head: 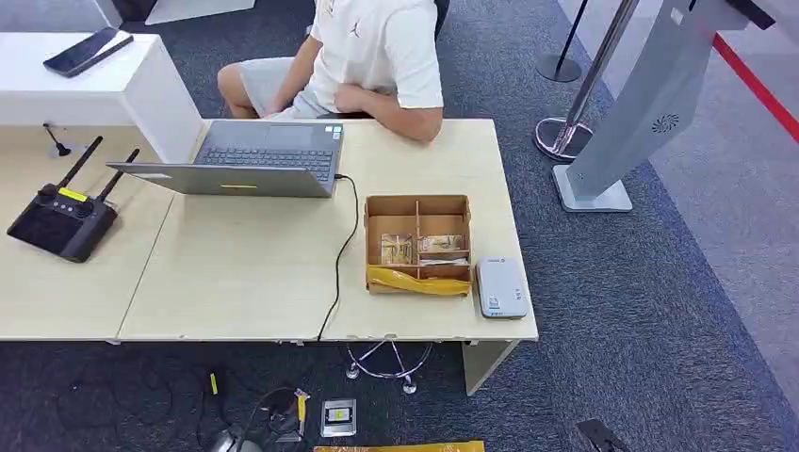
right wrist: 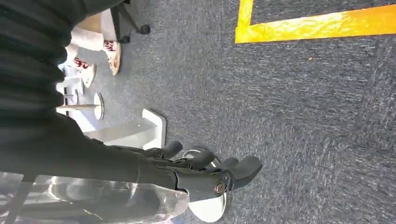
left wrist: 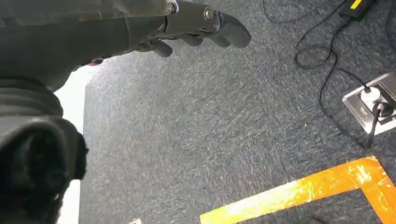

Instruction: Pass the card to the sensor for recognition and then transmit it.

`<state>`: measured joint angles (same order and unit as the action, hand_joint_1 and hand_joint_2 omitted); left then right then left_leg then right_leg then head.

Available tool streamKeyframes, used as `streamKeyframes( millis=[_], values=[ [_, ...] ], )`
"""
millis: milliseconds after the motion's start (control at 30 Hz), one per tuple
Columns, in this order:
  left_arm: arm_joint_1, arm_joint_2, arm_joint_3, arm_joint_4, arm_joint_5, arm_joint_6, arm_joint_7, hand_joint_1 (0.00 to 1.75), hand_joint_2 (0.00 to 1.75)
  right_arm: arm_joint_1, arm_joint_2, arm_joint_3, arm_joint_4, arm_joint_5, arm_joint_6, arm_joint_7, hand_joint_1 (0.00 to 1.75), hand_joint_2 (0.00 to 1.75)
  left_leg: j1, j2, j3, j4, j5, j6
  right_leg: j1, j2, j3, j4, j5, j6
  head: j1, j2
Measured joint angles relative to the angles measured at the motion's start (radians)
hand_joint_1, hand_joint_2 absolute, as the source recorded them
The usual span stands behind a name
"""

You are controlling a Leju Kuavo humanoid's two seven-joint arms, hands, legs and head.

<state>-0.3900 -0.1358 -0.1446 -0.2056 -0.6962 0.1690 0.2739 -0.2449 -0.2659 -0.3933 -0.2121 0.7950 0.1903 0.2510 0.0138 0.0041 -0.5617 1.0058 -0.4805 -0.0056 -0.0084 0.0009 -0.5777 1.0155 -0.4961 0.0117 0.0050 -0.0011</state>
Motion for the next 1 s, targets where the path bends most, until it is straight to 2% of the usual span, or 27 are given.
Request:
streamKeyframes(
  millis=[67,100,133,167,200,233,267,333,400,500,667,800,1000],
  values=[
    [-0.002,-0.001,0.0,0.0,-0.012,0.01,-0.005,0.0,0.0,0.0,0.001,0.0,0.0,-0.011,-0.007,0.005,0.0,1.75,0.0,0.0,-0.001,0.0,0.0,0.0,0.0,0.0,0.0,0.0,0.0,0.0,0.0,0.0],
    [0.004,0.0,0.0,0.001,-0.033,0.037,-0.038,0.0,0.0,-0.002,0.002,0.001,0.0,-0.039,-0.021,0.038,0.0,1.75,0.0,0.0,-0.001,0.0,0.0,0.0,0.0,0.0,0.0,0.0,0.0,0.0,0.0,0.0],
    [0.017,0.011,0.0,0.001,-0.057,0.063,-0.11,0.0,0.0,-0.001,0.002,-0.002,0.0,-0.085,-0.042,0.098,0.0,1.75,0.0,0.0,0.0,0.0,0.0,0.0,0.0,0.0,0.001,0.0,-0.001,0.0,0.0,0.0],
    [0.041,0.037,0.0,0.001,-0.061,0.063,-0.208,0.0,0.0,0.01,0.0,-0.012,0.0,-0.119,-0.05,0.123,0.0,1.75,0.0,0.0,0.001,-0.001,-0.001,0.001,0.0,0.0,0.001,0.0,-0.002,0.0,0.001,0.0],
    [0.062,0.081,0.0,-0.001,-0.056,0.044,-0.312,0.0,0.0,0.03,-0.007,-0.021,0.0,-0.134,-0.047,0.109,0.0,1.75,0.001,0.0,0.001,-0.001,-0.002,0.0,0.002,0.0,0.002,0.0,-0.003,-0.001,0.001,0.0],
    [0.083,0.135,-0.001,-0.006,-0.049,0.02,-0.39,0.0,0.0,0.047,-0.014,-0.027,0.0,-0.138,-0.044,0.091,0.0,1.75,0.003,0.001,0.002,-0.001,-0.002,-0.001,0.003,0.0,0.002,0.0,-0.004,-0.001,0.002,0.0],
    [0.103,0.194,0.001,-0.01,-0.041,0.009,-0.434,0.0,0.0,0.068,-0.021,-0.033,0.0,-0.14,-0.04,0.081,0.0,1.75,0.005,0.002,0.002,-0.001,-0.004,-0.004,0.005,0.002,0.001,0.001,-0.004,-0.002,0.002,0.0],
    [0.129,0.332,0.002,-0.013,-0.033,0.011,-0.486,0.0,0.0,0.102,-0.034,-0.042,0.002,-0.144,-0.039,0.079,0.0,1.75,0.008,0.007,0.001,-0.001,-0.005,-0.005,0.007,0.007,-0.001,0.001,-0.004,-0.003,0.0,0.0],
    [0.132,0.428,0.007,-0.013,-0.039,0.032,-0.508,0.0,0.0,0.114,-0.038,-0.049,0.004,-0.145,-0.034,0.08,0.0,1.75,0.007,0.004,0.001,-0.001,-0.004,-0.006,0.007,0.005,-0.002,0.002,-0.006,-0.005,-0.001,0.0],
    [0.127,0.515,0.006,-0.013,-0.084,0.066,-0.533,0.0,0.0,0.107,-0.038,-0.059,0.006,-0.146,-0.027,0.079,0.0,1.75,0.007,-0.001,0.002,-0.002,-0.003,-0.007,0.007,-0.001,0.001,0.003,-0.007,-0.007,0.0,0.0],
    [0.123,0.591,0.006,-0.013,-0.094,0.07,-0.528,0.0,0.0,0.106,-0.037,-0.068,0.006,-0.156,-0.028,0.08,0.0,1.75,0.006,0.001,0.003,-0.001,-0.003,-0.007,0.006,0.001,0.001,0.003,-0.006,-0.006,0.001,0.0],
    [0.131,0.619,0.018,-0.012,-0.06,0.076,-0.479,0.0,0.0,0.106,-0.031,-0.077,0.008,-0.157,-0.032,0.08,0.0,1.75,0.005,0.001,0.003,-0.001,-0.003,-0.007,0.005,0.001,0.001,0.003,-0.006,-0.006,0.0,0.0],
    [0.149,0.619,0.022,-0.01,-0.048,0.073,-0.426,0.0,0.0,0.105,-0.023,-0.085,0.008,-0.156,-0.032,0.083,0.0,1.75,0.005,0.0,0.003,-0.001,-0.004,-0.007,0.005,0.0,0.001,0.003,-0.006,-0.006,0.0,0.0]
  ],
)
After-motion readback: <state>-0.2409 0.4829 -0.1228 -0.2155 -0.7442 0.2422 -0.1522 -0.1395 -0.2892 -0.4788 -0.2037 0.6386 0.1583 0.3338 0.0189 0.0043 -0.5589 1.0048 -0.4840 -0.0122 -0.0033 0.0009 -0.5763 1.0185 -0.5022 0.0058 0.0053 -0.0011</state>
